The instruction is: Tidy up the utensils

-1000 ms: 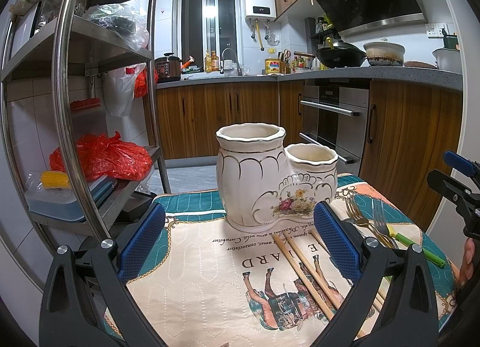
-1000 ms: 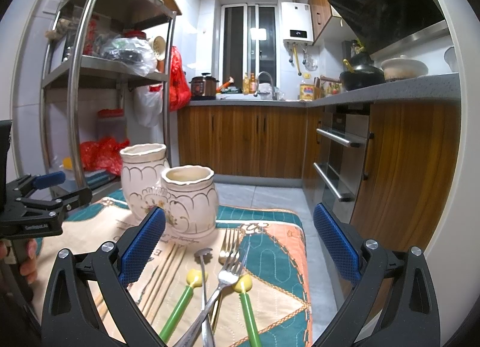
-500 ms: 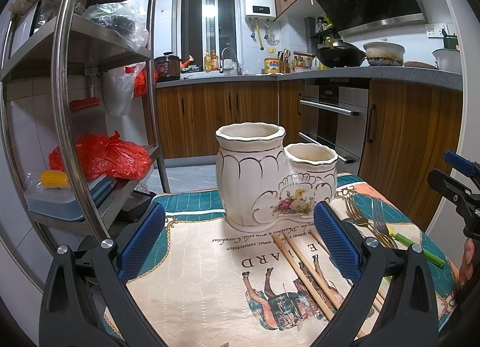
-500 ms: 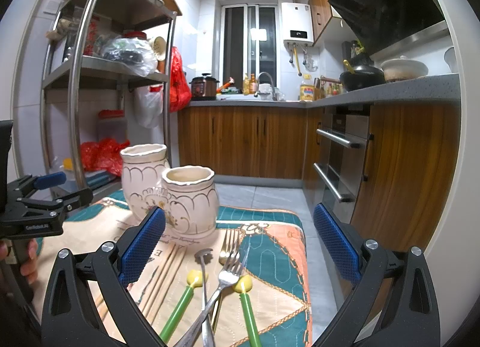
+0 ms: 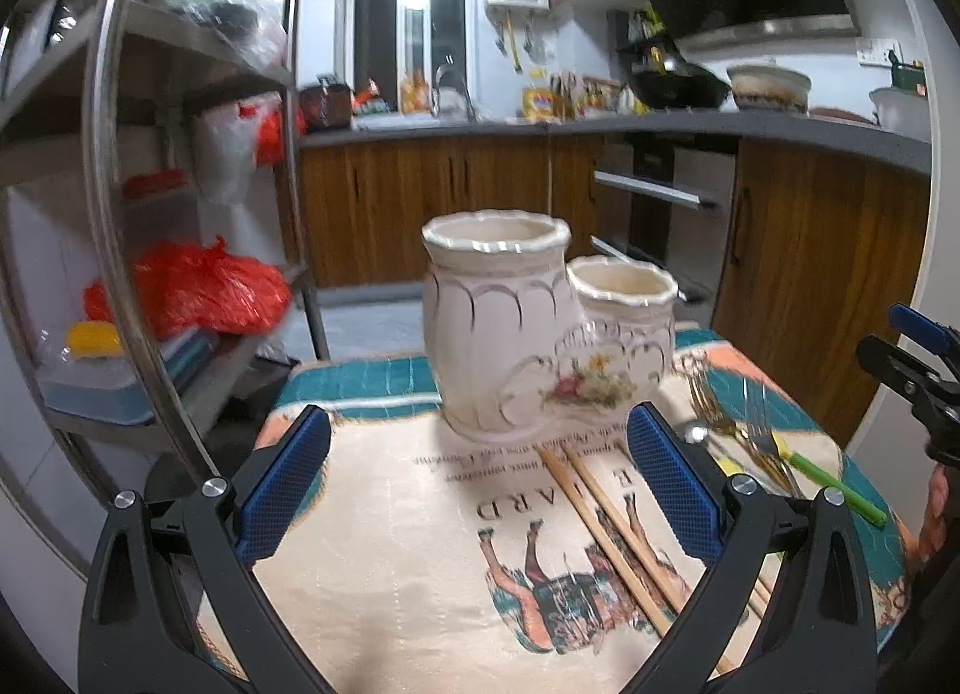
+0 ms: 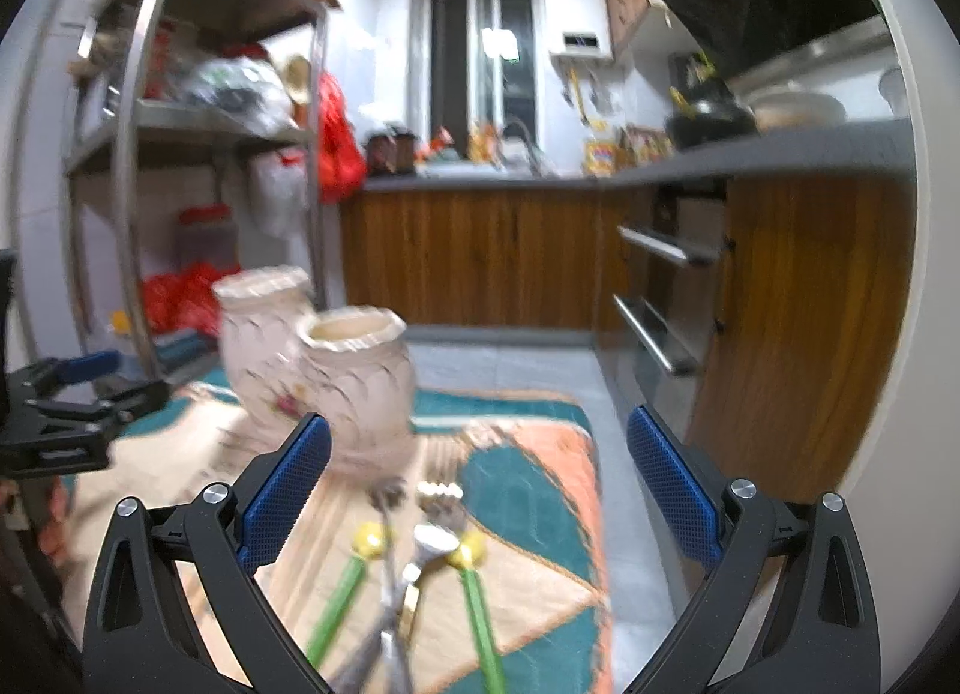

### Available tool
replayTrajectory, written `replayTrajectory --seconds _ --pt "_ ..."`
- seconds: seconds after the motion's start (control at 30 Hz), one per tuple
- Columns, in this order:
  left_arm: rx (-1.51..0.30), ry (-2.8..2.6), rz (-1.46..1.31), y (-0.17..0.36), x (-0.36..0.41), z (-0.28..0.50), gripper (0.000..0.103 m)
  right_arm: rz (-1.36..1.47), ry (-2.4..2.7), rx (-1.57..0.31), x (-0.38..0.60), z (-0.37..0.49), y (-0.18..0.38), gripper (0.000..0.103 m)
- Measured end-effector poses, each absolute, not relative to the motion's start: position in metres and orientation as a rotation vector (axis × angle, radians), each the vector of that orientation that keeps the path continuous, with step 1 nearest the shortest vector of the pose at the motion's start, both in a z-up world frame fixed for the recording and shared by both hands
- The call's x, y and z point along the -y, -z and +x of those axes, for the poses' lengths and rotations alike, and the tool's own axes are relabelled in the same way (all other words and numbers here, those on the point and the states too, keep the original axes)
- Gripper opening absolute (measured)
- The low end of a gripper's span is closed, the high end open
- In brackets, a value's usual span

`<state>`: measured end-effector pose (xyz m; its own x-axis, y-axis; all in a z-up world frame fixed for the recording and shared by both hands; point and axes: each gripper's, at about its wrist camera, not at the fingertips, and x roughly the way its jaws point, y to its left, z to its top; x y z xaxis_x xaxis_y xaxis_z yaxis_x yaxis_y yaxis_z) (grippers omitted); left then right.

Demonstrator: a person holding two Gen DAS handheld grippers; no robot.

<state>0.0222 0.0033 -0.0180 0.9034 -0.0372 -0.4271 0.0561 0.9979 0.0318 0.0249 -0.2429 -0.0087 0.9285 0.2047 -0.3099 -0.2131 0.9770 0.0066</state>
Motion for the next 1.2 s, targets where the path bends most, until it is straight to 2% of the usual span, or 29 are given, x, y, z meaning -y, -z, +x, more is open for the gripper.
replayTrajectory --seconds 0.27,0.53,0.7,0.83,1.0,1.07,1.1,1.2 --pt "-0.686 0.148 0.092 0.041 0.013 0.044 0.098 -0.022 -0.180 -0.611 0.258 0.059 0.035 0.098" --pt "-0.841 0.175 0.126 0.056 0.022 0.053 0.098 -0.112 -0.227 -0.683 0.253 0.063 0.041 0.098" --pt "-0.891 0.164 0.126 0.060 0.022 0.052 0.096 -0.142 -0.256 -0.699 0.249 0.060 0.042 0.097" --pt "-0.913 0.149 0.143 0.064 0.023 0.051 0.090 -0.138 -0.267 -0.708 0.252 0.056 0.045 0.097" --pt "-0.928 0.145 0.132 0.067 0.023 0.056 0.090 -0.119 -0.270 -0.716 0.255 0.055 0.049 0.096" --pt "-0.933 0.142 0.136 0.067 0.025 0.058 0.087 -0.116 -0.273 -0.726 0.255 0.056 0.052 0.095" --pt "-0.942 0.143 0.142 0.067 0.027 0.059 0.081 -0.115 -0.277 -0.733 0.255 0.056 0.053 0.094" --pt "-0.951 0.162 0.151 0.068 0.033 0.061 0.070 -0.130 -0.283 -0.754 0.252 0.057 0.055 0.081"
